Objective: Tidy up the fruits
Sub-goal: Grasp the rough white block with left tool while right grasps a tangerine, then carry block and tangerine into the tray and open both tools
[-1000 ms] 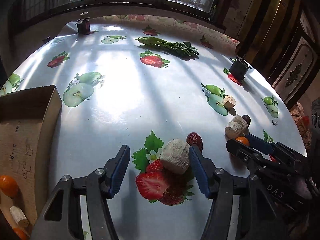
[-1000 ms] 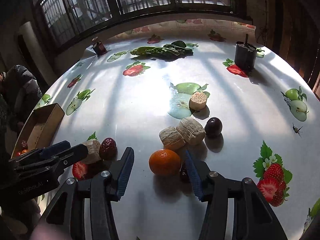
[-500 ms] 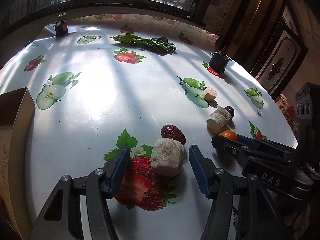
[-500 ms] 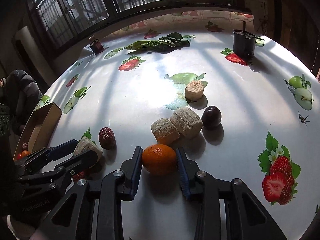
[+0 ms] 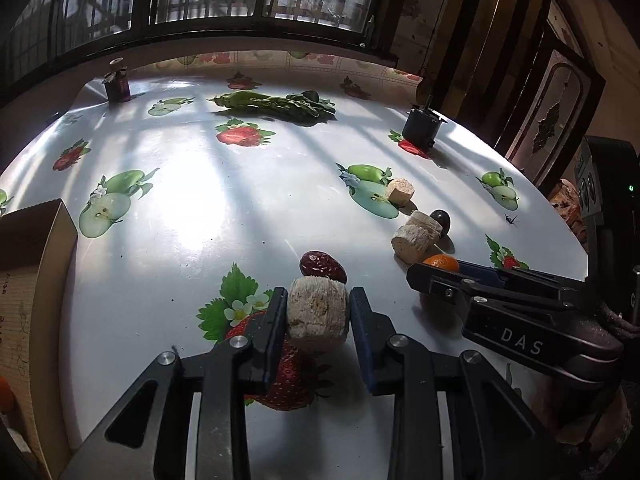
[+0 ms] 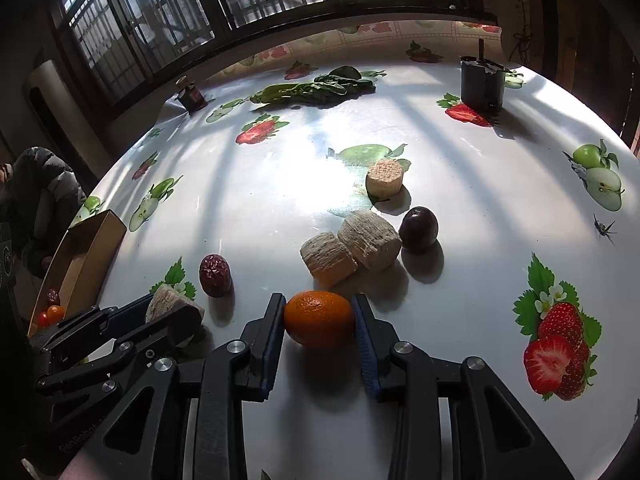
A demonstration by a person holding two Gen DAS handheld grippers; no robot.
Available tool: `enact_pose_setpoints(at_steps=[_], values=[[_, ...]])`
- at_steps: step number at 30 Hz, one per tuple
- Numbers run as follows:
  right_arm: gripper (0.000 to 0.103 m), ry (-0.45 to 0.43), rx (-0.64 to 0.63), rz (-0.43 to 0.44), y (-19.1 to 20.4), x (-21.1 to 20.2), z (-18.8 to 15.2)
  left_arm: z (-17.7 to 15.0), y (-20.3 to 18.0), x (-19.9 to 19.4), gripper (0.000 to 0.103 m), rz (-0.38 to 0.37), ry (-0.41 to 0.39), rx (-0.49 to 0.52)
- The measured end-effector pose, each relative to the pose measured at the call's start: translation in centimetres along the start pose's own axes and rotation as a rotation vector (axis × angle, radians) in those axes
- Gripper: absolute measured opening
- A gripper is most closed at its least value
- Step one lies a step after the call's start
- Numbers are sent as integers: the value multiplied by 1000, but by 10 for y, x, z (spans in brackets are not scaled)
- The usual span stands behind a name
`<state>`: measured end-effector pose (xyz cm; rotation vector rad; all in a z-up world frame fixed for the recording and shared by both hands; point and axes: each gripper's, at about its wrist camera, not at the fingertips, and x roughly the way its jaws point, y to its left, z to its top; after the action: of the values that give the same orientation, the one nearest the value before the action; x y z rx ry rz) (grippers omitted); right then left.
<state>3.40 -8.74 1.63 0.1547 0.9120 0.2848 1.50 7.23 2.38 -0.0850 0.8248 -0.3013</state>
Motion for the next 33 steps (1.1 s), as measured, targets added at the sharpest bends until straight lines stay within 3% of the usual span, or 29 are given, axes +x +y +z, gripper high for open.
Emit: enact_pose_setpoints(at_steps=[10, 14, 17, 23, 26, 29, 31, 33], values=[[36, -43, 36, -45, -2, -13, -1, 5, 15, -7, 30, -12, -22, -52], [36, -54, 68, -21, 2, -45, -18, 1, 14, -18, 30, -1, -42, -63], [36, -72, 48, -47, 10, -74, -32, 0, 7, -34, 30, -32, -74, -56], [36, -105, 47, -31, 22, -123, -39, -14, 1, -84, 30, -52, -106, -48], [36, -97, 27, 22, 48, -135, -24, -11, 23, -114, 30, -41, -121, -99], [36, -83, -28, 193, 93, -146, -4, -7, 50, -154, 30, 38, -189, -118], [36, -75, -71, 262, 121, -146, -4, -11, 70, -175, 30, 103, -212, -133], [36, -36, -110, 297, 144, -135, -13, -21, 93, -194, 30, 120, -226, -168]])
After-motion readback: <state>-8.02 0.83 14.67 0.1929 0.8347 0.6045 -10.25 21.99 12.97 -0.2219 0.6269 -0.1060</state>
